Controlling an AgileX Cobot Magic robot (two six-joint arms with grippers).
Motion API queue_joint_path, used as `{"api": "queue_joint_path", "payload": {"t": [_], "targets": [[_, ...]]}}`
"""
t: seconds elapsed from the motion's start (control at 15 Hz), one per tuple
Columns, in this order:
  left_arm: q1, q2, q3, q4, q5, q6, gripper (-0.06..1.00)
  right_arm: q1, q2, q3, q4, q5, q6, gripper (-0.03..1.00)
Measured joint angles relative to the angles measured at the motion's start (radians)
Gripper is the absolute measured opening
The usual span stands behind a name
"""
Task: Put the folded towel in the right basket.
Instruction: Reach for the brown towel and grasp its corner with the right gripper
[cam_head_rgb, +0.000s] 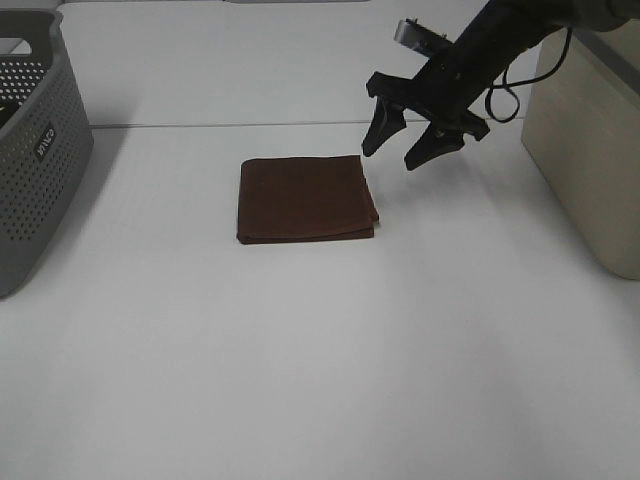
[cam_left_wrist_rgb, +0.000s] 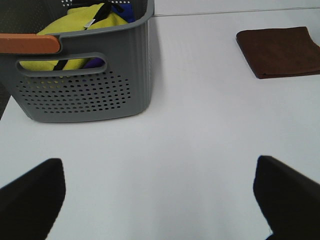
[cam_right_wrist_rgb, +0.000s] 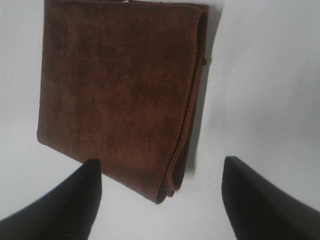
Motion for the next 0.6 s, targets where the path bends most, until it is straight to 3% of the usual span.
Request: {"api": "queue_joint_path", "payload": {"t": [0.27,0.6], "targets": [[0.000,0.000,0.000,0.000,0.000,0.000,0.97,-0.033,0.156,-0.137,0.076,0.059,0.000,0.66],[0.000,0.000,0.000,0.000,0.000,0.000,0.97,-0.017,0.223,-0.150,0.140,0.068,-0.028,0.66]]}}
